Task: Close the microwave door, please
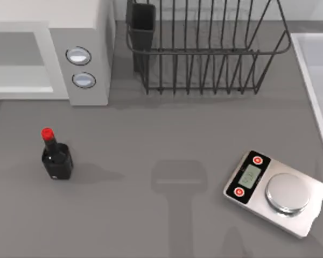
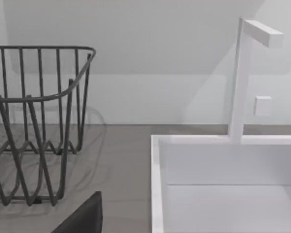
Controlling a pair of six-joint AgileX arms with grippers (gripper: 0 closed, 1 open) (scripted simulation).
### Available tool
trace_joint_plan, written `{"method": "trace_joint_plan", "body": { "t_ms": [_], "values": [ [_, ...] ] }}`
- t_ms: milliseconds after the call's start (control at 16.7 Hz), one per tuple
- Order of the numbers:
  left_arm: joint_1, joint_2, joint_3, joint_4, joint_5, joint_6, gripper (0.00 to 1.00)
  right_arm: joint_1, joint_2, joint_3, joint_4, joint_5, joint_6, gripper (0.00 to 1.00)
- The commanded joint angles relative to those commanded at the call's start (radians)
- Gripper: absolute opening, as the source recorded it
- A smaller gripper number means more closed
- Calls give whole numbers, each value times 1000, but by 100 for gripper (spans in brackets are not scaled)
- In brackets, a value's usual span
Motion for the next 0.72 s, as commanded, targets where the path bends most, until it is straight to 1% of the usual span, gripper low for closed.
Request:
{"method": "trace_joint_plan", "body": {
  "t_ms": [420,540,720],
  "values": [
    [1,12,-10,13,0,5,0,0,0,0,0,0,0,100],
    [2,32,-53,70,1,6,0,0,0,0,0,0,0,100],
    [5,75,-146,226,3,7,0,0,0,0,0,0,0,100]
  ]
}}
